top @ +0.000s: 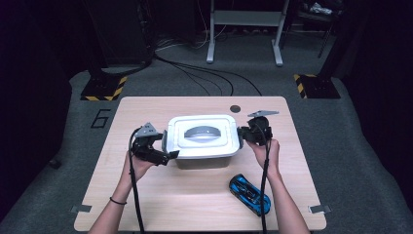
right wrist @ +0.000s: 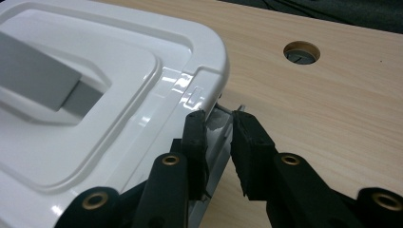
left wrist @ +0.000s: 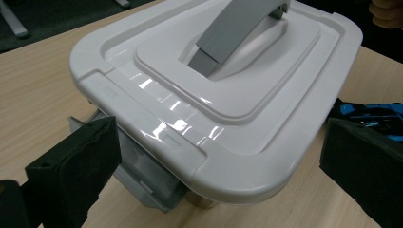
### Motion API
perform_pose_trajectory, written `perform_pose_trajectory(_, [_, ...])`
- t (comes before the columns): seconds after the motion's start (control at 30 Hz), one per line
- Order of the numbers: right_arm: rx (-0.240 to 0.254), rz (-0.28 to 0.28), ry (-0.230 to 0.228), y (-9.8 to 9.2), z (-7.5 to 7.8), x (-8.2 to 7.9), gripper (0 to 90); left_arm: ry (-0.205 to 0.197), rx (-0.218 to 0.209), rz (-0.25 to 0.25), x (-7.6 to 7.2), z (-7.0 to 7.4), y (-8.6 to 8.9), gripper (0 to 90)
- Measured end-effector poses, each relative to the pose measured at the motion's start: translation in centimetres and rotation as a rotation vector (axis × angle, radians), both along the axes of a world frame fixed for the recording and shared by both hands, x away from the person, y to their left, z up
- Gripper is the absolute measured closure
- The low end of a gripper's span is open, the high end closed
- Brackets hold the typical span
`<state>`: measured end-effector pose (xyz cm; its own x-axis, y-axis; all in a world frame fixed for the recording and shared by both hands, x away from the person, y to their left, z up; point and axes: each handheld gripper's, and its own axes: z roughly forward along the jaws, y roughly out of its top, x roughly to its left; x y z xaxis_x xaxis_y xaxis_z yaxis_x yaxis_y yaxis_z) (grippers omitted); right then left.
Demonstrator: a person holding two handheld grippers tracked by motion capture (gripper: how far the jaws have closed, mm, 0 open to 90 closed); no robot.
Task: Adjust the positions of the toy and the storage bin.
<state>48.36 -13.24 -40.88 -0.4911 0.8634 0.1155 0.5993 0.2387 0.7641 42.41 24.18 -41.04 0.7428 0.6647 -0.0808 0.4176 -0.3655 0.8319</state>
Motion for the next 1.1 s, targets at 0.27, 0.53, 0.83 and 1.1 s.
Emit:
perform_pose_trajectory(0.27, [-0.027,-0.009,0.029,0.0,-0.7,1.6,79.8,-0.007,0.069,0.018,-0.2,-1.3,-1.5,0.0])
perform_pose_trajectory(0.53, [-0.045,0.001,0.042,-0.1,-0.2,0.8,82.4,0.007,0.068,0.033,0.8,-1.9,-1.2,0.0])
perform_pose_trajectory(0.83, [-0.019,0.014,0.046,-0.4,-0.4,-1.4,80.2,0.032,0.025,0.047,2.1,-1.8,-0.5,0.0])
perform_pose_trajectory(1.1, [0.023,-0.021,0.027,-0.6,-0.5,-0.4,76.6,0.019,0.018,0.048,1.5,-1.3,-0.5,0.0])
